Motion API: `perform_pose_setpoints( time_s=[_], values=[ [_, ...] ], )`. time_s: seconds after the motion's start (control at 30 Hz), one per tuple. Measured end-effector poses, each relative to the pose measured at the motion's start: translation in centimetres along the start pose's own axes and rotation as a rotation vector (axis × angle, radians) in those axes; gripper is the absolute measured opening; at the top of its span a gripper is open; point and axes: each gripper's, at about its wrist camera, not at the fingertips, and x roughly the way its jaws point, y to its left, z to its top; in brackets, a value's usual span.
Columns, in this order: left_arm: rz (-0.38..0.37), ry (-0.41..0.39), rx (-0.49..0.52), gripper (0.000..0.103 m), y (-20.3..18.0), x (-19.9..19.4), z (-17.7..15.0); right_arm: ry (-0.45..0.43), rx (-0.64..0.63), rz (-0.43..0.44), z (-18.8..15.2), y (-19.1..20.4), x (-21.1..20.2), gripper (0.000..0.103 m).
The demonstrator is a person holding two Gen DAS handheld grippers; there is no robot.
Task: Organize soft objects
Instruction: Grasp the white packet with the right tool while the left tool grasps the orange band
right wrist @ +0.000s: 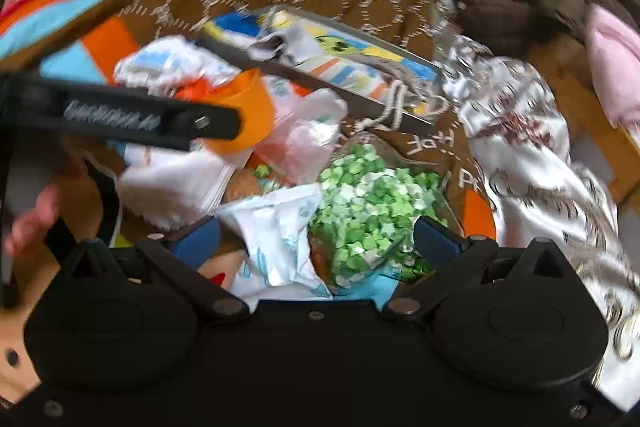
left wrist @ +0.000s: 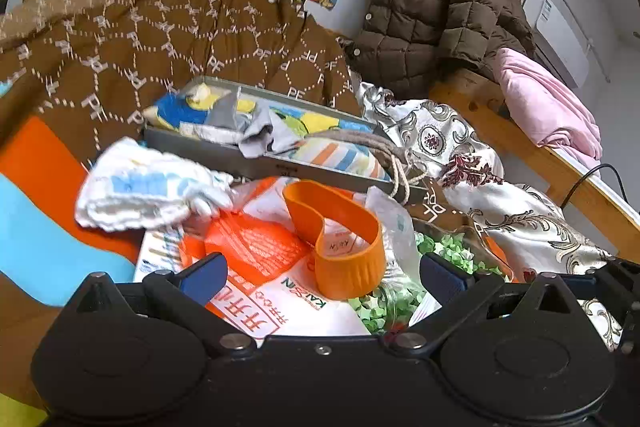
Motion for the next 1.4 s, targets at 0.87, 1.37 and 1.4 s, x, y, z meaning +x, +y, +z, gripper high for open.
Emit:
perform_pose_setpoints(
  time_s=[0.87, 1.37, 1.4],
  values=[
    [-0.075, -0.002, -0.022, 0.067, -0.2, 1.5, -0.5, 0.098, -0.093, 0.020, -0.2, 3.8, 2.0, 0.054],
    [-0.069, 0.018, -0.049, 0.039, 0.3, 1.7, -0.7, 0.126, -0.008, 0.025, 0.0, 2.6, 3.9, 0.028],
    [-0.070, 0.016, -0.050, 0.039, 0.3, 1.7, -0.7, 0.126, -0.004, 0.027, 0.0, 2.6, 3.9, 0.027]
  ],
)
